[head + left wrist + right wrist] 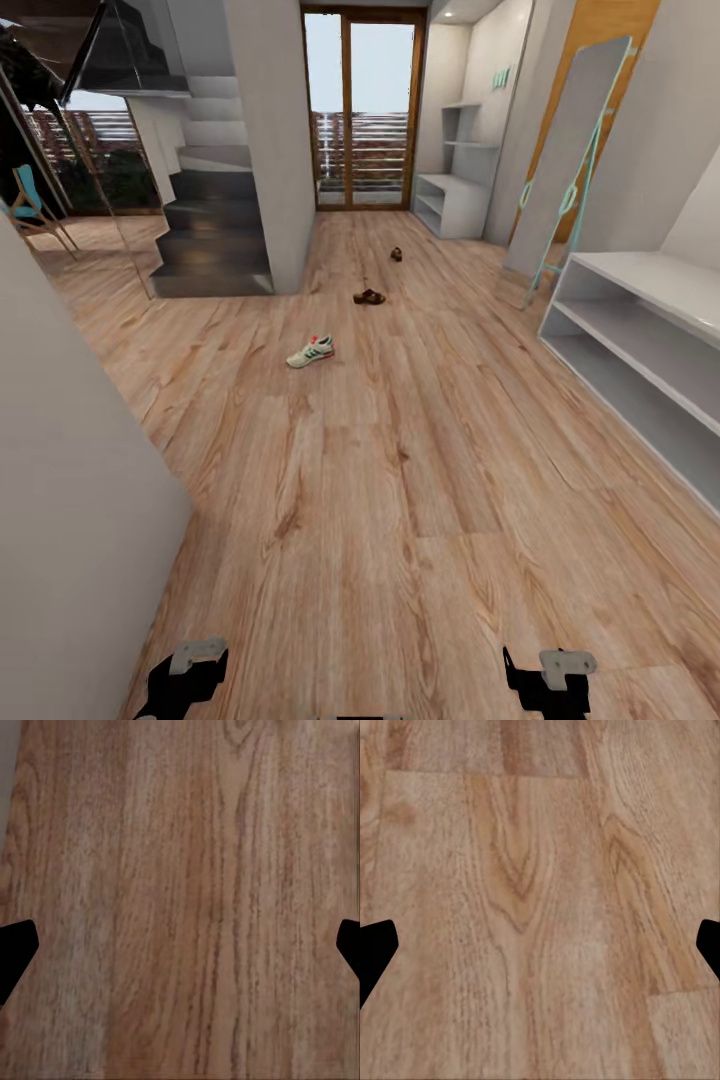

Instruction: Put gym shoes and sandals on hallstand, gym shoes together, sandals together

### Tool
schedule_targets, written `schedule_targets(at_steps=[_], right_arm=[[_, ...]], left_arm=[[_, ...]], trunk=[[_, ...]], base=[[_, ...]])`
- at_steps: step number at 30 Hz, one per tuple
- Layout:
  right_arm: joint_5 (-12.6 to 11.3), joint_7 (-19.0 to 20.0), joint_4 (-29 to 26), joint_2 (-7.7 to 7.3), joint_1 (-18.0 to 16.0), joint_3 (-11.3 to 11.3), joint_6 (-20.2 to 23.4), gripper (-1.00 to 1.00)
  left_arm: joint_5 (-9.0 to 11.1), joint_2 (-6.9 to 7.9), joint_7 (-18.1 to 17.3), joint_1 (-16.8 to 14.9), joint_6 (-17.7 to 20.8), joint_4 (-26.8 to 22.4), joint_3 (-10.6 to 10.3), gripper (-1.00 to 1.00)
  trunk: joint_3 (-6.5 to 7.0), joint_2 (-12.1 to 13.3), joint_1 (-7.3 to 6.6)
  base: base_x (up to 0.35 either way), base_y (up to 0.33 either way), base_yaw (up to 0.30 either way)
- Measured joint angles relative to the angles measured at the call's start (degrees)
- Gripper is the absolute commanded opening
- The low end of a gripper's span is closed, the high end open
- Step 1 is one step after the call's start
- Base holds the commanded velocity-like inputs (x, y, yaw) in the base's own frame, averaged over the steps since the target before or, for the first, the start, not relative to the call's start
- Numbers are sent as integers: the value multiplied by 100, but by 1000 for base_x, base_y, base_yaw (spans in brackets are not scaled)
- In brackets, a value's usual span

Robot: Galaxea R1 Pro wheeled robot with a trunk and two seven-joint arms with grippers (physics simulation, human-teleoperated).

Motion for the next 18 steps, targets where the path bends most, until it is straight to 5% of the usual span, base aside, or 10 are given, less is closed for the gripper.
schedule_targets(at_steps=[18], right_arm=[[0,-7,8,0,0,1,0,100]], left_arm=[[6,0,1,6,-7,151,-1,100]], trunk=[[0,0,0]], base=[[297,-139,0]])
